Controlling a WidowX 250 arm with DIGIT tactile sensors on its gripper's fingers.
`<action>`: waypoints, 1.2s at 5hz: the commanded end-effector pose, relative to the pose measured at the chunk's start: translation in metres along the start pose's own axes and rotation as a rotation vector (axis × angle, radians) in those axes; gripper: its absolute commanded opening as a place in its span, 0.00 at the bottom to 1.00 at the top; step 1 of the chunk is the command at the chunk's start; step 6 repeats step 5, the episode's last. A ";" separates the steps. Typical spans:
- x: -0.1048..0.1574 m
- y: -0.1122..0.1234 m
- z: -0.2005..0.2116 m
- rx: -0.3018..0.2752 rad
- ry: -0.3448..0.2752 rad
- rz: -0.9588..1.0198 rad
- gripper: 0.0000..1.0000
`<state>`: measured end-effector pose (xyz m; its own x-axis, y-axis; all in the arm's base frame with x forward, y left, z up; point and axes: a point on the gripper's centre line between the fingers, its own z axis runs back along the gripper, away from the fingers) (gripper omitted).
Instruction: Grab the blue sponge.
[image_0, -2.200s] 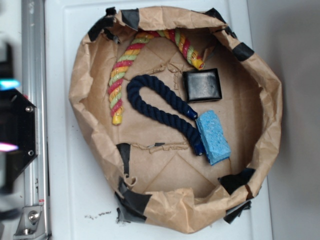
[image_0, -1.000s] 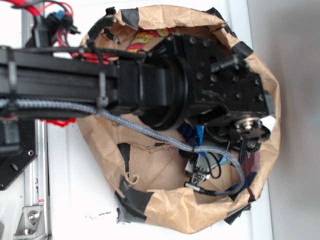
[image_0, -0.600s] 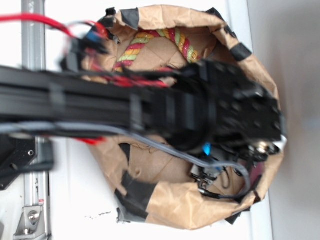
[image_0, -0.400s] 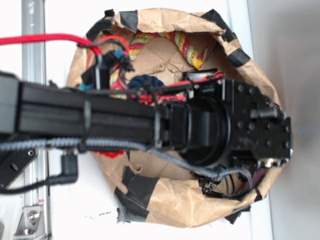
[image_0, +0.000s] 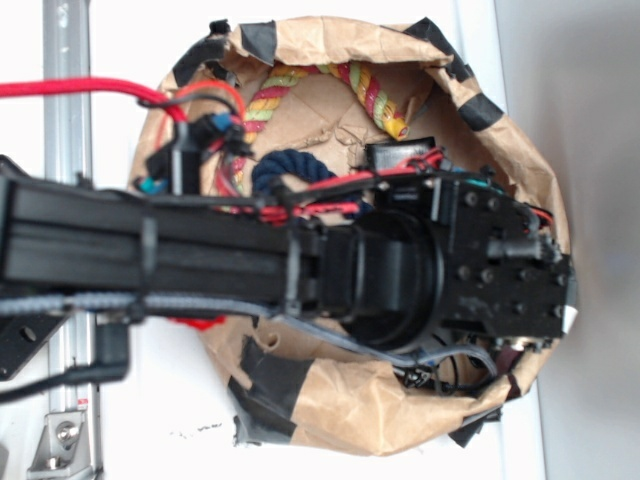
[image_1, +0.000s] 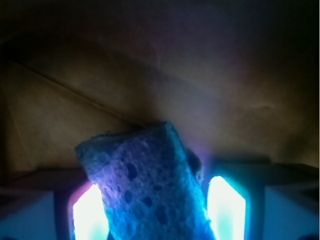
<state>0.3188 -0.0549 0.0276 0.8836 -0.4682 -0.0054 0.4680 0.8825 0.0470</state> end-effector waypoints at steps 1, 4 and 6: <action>-0.057 0.005 0.100 -0.052 -0.233 0.463 0.00; -0.054 0.009 0.164 -0.026 -0.212 0.679 0.00; -0.054 0.009 0.158 0.004 -0.211 0.690 0.00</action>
